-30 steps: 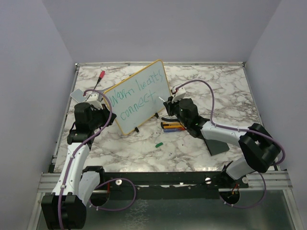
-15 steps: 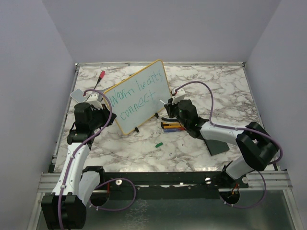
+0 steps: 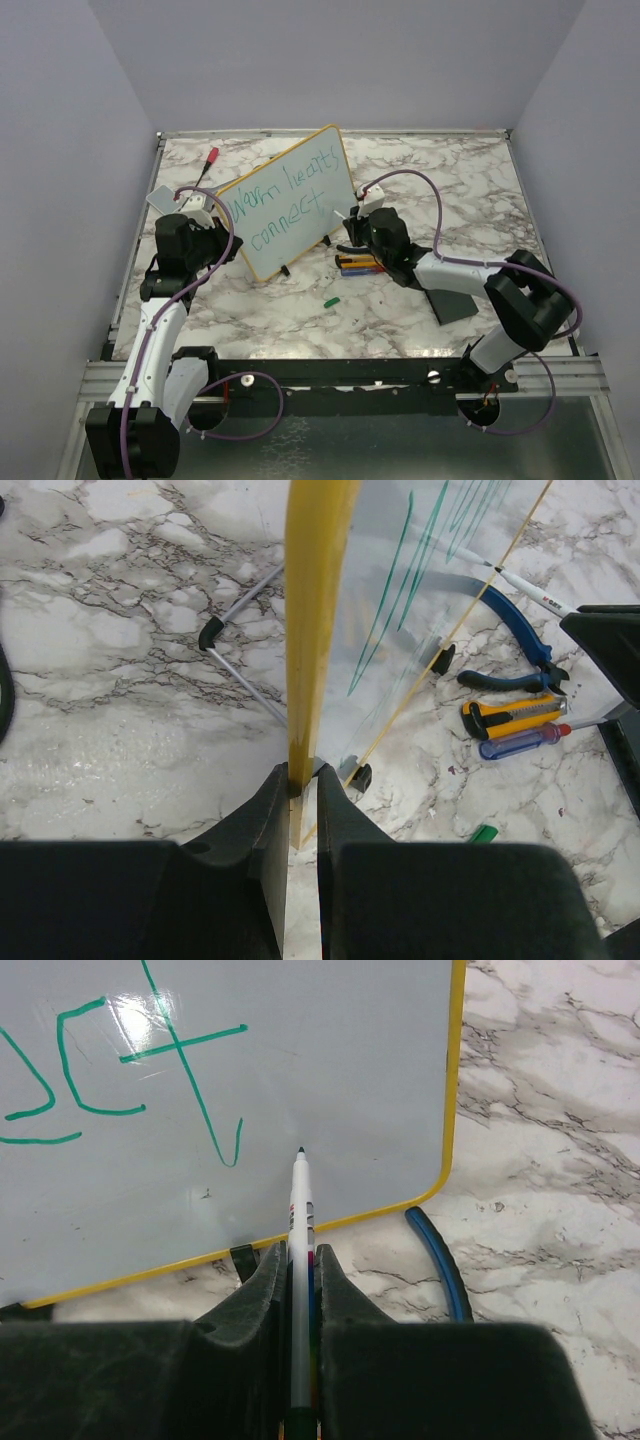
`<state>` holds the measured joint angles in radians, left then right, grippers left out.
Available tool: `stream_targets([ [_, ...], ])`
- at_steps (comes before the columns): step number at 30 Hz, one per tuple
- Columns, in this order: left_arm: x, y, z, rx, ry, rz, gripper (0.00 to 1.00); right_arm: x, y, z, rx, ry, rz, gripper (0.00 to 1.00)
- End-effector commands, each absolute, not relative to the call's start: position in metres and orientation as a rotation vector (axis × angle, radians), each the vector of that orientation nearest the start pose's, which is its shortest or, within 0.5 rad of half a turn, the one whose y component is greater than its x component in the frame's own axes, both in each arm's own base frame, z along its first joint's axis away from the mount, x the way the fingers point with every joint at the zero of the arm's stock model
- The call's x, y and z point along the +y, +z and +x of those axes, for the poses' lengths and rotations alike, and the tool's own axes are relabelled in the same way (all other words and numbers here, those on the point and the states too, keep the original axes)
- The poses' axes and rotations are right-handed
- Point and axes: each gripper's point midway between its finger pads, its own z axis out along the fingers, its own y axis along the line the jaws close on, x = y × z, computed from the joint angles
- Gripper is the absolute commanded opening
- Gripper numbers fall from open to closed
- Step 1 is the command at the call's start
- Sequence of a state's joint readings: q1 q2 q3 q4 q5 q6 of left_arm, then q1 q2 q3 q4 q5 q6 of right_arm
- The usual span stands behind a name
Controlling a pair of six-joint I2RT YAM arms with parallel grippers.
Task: Write a sentence on the whiteboard
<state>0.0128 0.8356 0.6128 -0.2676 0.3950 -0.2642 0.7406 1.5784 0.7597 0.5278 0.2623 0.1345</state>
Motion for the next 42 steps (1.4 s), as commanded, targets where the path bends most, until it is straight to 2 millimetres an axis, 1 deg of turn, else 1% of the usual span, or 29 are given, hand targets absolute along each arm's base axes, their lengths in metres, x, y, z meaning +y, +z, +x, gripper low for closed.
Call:
stream_targets([
  [1,-0.07,0.175,0.285,2.042,-0.535,-0.048,0.0,0.285,0.135,0.373,1.81,0.38,-0.379,0.01],
  [7,-0.07,0.175,0.285,2.042,-0.535,-0.048,0.0,0.288,0.136,0.376,1.801,0.387,-0.383,0.01],
  [10,-0.071,0.175,0.285,2.041,-0.534,-0.048,0.0,0.283,0.141,0.373,1.799,0.379,-0.378,0.01],
  [14,-0.07,0.175,0.285,2.041,-0.531,-0.049,0.0,0.264,0.157,0.358,1.805,0.361,-0.347,0.01],
  [18,-0.07,0.175,0.285,2.044,-0.532,-0.048,0.0,0.24,0.161,0.341,1.83,0.329,-0.302,0.01],
  [21,-0.071,0.175,0.285,2.044,-0.535,-0.048,0.0,0.227,0.167,0.334,1.825,0.303,-0.279,0.01],
  [23,-0.071,0.175,0.285,2.044,-0.535,-0.049,0.0,0.222,0.172,0.331,1.816,0.297,-0.271,0.01],
  [28,-0.07,0.177,0.285,2.038,-0.532,-0.063,0.0,0.217,0.182,0.327,1.788,0.306,-0.261,0.01],
  [33,-0.07,0.178,0.285,2.038,-0.533,-0.07,0.1,0.217,0.185,0.327,1.781,0.313,-0.246,0.01],
  [34,-0.07,0.178,0.285,2.039,-0.53,-0.073,0.14,0.217,0.185,0.327,1.779,0.315,-0.244,0.01],
  [35,-0.068,0.178,0.285,2.04,-0.521,-0.082,0.22,0.218,0.186,0.327,1.776,0.322,-0.244,0.01],
  [36,-0.066,0.179,0.285,2.04,-0.509,-0.092,0.27,0.218,0.186,0.327,1.776,0.322,-0.244,0.01],
  [39,-0.061,0.181,0.284,2.031,-0.477,-0.112,0.4,0.217,0.19,0.327,1.766,0.324,-0.234,0.01],
  [42,-0.056,0.184,0.283,2.021,-0.446,-0.136,0.6,0.216,0.195,0.327,1.757,0.328,-0.225,0.01],
])
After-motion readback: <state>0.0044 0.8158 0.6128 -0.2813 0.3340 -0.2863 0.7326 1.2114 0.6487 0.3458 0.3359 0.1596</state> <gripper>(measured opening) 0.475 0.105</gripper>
